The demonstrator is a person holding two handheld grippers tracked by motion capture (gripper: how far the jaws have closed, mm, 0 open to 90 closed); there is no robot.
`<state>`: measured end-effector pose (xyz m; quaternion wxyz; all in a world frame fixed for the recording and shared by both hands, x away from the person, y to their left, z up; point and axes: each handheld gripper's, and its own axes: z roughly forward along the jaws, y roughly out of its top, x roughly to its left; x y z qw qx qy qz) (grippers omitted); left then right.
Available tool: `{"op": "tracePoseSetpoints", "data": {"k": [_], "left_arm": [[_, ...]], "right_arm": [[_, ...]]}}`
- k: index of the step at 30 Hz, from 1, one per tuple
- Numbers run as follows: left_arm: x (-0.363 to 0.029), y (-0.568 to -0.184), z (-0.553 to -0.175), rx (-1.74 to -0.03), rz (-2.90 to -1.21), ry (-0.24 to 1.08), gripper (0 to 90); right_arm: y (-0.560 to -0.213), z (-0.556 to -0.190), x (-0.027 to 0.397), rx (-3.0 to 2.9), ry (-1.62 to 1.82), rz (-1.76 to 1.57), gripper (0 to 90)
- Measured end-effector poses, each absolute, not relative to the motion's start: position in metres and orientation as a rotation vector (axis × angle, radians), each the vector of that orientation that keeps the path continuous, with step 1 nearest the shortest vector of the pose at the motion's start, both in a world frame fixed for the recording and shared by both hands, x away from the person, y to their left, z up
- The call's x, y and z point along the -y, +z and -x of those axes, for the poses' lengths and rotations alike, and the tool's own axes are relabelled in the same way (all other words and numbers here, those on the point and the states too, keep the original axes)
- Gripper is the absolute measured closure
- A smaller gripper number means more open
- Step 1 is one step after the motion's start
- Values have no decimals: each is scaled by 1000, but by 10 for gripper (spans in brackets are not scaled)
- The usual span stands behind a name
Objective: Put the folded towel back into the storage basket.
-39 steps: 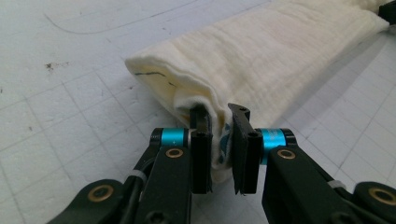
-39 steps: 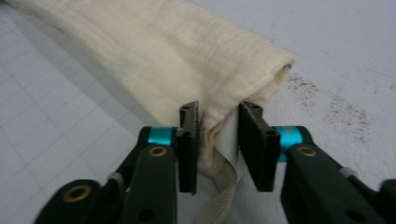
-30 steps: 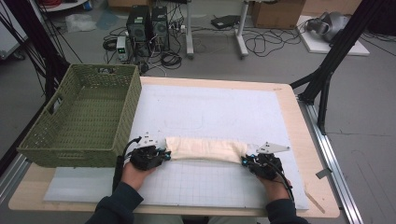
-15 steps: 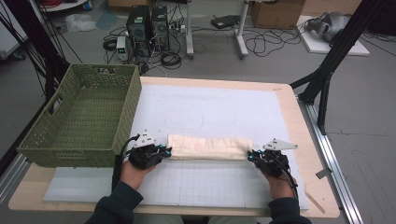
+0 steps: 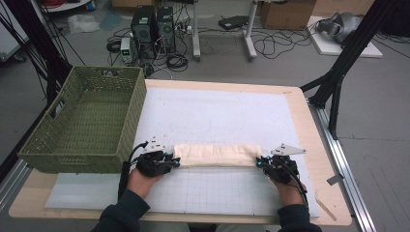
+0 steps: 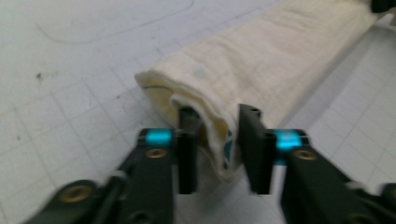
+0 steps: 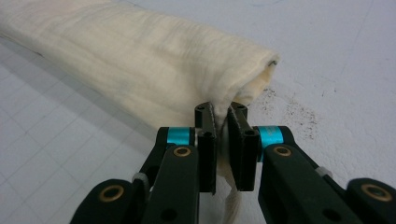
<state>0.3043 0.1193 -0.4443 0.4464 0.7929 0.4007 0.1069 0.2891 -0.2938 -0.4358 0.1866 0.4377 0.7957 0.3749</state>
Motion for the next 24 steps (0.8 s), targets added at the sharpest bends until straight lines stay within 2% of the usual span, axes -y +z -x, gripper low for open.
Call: {"op": "tracePoseSetpoints", "data": {"k": [2, 4, 8, 12, 17, 24], "left_arm": [[-121, -443, -305, -1049, -1936, 280, 463], [-122, -443, -306, -1085, -1924, 270, 392], [-116, -448, -306, -1084, -1950, 221, 369], [-110, -448, -304, -1060, -1980, 262, 364], [-99, -450, -293, -993, -2064, 441, 432], [-95, -451, -288, -937, -2059, 418, 677]], "right_arm": [[-437, -289, 295, -2244, 1051, -1243, 833], [-439, -290, 295, -2249, 1048, -1239, 832], [-439, -290, 294, -2255, 1041, -1236, 832], [-439, -290, 294, -2258, 1040, -1231, 831], [-439, -290, 293, -2267, 1032, -1215, 829], [-439, -290, 293, -2269, 1032, -1212, 828]]}}
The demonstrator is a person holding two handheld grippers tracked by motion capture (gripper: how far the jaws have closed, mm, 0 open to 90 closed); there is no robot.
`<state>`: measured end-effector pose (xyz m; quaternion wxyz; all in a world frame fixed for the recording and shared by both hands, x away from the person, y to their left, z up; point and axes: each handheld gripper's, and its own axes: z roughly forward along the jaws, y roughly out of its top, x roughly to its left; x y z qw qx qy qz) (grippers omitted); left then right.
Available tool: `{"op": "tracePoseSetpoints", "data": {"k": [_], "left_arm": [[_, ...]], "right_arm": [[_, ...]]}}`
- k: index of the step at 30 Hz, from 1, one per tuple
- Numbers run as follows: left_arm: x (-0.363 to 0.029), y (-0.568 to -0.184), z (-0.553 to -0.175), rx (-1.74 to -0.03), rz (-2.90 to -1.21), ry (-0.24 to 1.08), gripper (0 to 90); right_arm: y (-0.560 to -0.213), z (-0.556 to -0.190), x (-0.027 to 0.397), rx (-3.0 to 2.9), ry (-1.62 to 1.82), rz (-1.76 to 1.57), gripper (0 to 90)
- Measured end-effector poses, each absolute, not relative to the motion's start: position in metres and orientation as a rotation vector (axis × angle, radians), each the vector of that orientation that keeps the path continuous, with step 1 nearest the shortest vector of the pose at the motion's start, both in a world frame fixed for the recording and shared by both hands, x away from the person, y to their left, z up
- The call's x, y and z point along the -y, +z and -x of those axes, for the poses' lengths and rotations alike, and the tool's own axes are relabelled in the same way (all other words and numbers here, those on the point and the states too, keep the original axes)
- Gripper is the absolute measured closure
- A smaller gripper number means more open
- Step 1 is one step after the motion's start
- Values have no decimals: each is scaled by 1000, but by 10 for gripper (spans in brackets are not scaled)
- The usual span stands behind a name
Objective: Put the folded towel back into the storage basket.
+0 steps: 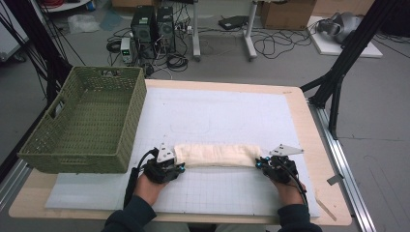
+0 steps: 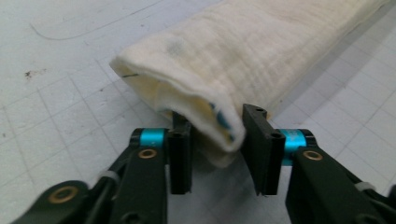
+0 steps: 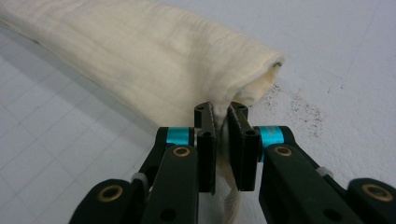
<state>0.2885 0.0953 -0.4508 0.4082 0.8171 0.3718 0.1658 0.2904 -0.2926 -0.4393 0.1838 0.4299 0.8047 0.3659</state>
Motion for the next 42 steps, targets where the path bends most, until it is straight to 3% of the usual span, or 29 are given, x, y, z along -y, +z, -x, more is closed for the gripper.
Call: {"op": "tracePoseSetpoints", "data": {"k": [2, 4, 16, 18, 22, 25, 27, 29, 30, 31, 42], "left_arm": [[-95, -451, -289, -929, -2052, 400, 771], [-94, -451, -288, -923, -2055, 405, 808], [-107, -443, -293, -947, -1958, 325, 817], [-107, -443, -293, -948, -1961, 327, 817], [-105, -445, -293, -947, -1963, 325, 817], [-105, -445, -293, -944, -1975, 329, 816], [-105, -446, -293, -946, -1975, 329, 816], [-105, -446, -294, -946, -1979, 330, 816], [-105, -446, -294, -945, -1982, 334, 816], [-105, -447, -294, -944, -1983, 336, 816], [-107, -436, -291, -905, -1941, 350, 817]], "right_arm": [[-439, -290, 293, -2269, 1031, -1207, 828], [-439, -290, 293, -2270, 1032, -1206, 828], [-436, -289, 294, -2255, 1052, -1196, 825], [-437, -290, 294, -2259, 1058, -1207, 790], [-441, -293, 295, -2259, 1066, -1270, 582], [-445, -295, 294, -2275, 1055, -1314, 543], [-446, -296, 295, -2273, 1074, -1348, 572], [-446, -296, 296, -2282, 1097, -1348, 671], [-447, -295, 296, -2295, 1123, -1355, 764], [-447, -295, 295, -2300, 1142, -1356, 784], [-429, -290, 291, -2231, 1052, -1213, 803]]}}
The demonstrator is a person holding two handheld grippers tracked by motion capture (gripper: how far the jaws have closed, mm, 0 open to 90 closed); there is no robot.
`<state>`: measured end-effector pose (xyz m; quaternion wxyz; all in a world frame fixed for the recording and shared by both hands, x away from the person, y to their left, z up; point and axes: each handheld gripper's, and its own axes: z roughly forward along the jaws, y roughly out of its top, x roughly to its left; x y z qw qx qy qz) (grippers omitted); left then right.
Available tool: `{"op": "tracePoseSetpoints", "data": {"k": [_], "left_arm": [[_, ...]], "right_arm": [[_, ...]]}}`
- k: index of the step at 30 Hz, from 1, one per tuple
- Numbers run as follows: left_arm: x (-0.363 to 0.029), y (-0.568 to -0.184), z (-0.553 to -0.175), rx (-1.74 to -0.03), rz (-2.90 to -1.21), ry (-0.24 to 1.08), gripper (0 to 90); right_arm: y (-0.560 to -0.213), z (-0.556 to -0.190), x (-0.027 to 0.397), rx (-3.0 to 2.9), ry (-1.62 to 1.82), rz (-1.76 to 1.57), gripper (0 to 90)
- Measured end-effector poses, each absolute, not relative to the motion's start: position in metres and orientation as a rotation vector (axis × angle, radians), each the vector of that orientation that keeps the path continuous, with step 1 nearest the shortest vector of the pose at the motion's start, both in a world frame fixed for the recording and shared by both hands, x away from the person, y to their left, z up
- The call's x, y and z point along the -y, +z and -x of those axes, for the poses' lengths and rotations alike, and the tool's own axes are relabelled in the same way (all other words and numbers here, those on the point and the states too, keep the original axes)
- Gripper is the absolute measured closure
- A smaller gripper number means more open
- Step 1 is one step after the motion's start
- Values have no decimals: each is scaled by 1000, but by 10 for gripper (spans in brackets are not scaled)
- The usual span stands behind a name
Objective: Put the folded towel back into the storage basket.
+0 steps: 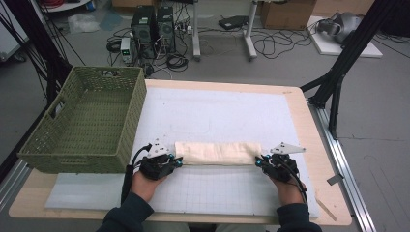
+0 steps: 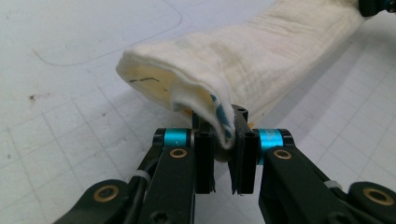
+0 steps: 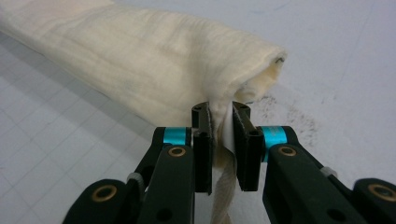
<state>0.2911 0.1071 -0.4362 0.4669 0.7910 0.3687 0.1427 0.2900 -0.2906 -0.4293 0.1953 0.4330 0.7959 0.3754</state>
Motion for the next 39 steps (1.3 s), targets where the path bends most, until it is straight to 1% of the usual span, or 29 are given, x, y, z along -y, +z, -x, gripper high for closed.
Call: {"op": "tracePoseSetpoints", "data": {"k": [8, 18, 28, 39], "left_arm": [[-116, -420, -289, -832, -1861, 376, 816], [-127, -397, -286, -806, -1800, 408, 816], [-150, -374, -280, -786, -1729, 453, 816], [-168, -352, -274, -779, -1694, 501, 816]], "right_arm": [[-413, -286, 295, -2158, 1124, -1160, 803], [-396, -291, 290, -2142, 1183, -1114, 802], [-371, -308, 274, -2109, 1274, -1034, 801], [-344, -336, 252, -2095, 1306, -961, 802]]}}
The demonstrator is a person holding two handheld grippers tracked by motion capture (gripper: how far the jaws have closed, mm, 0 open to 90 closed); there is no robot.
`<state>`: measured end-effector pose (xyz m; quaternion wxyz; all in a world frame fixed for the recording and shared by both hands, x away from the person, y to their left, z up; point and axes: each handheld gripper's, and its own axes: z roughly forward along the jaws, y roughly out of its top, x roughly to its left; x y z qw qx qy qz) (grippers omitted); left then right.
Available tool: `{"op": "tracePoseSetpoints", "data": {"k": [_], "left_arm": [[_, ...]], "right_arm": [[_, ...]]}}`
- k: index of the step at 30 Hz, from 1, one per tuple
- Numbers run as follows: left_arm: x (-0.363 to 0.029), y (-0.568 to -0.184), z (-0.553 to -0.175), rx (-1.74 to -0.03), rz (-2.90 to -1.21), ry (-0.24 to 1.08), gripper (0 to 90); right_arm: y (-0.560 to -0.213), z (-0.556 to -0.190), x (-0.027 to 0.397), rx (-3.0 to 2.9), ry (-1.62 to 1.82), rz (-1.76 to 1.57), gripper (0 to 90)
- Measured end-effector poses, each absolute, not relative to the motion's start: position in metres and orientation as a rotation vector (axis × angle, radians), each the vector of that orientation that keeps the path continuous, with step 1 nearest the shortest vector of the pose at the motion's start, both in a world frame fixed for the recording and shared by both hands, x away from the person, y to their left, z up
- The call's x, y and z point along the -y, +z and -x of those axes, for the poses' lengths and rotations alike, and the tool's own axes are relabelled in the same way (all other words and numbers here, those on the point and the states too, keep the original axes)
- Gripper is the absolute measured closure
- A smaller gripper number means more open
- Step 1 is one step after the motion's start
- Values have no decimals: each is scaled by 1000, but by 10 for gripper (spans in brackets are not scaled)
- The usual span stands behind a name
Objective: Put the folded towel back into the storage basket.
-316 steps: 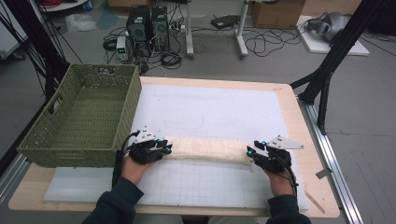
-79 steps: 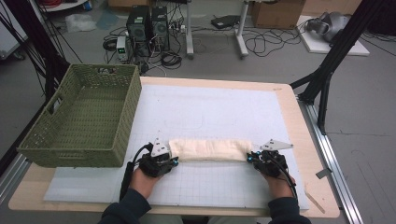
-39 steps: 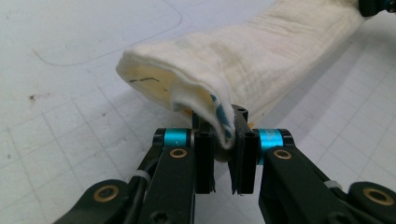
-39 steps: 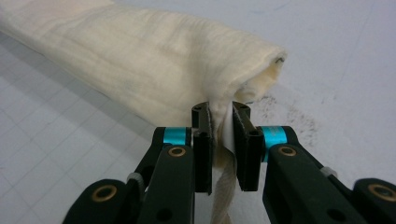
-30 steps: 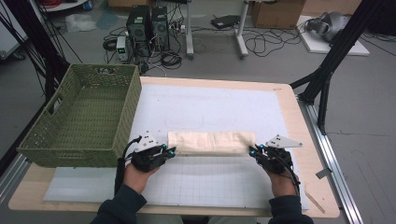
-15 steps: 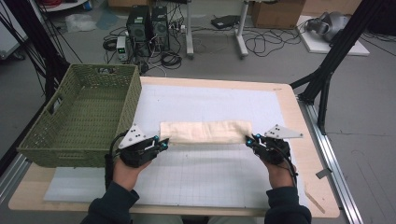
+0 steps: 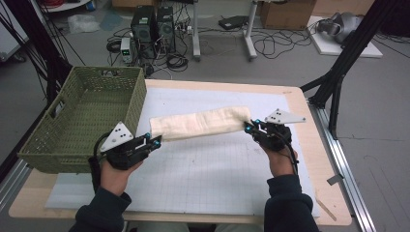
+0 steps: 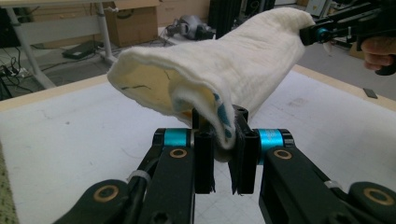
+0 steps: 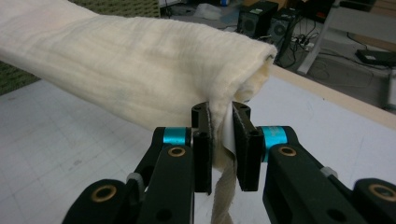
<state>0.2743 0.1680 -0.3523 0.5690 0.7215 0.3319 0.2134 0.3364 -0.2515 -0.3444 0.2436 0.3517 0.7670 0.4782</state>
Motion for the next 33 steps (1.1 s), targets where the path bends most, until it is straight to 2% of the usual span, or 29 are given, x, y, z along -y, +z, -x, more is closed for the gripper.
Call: {"op": "tracePoseSetpoints", "data": {"k": [13, 33], "left_arm": [[-190, -336, -264, -783, -1670, 557, 816], [-235, -323, -243, -824, -1621, 651, 816]], "right_arm": [[-324, -366, 218, -2098, 1321, -898, 802], [-292, -414, 133, -2128, 1312, -772, 803]]}}
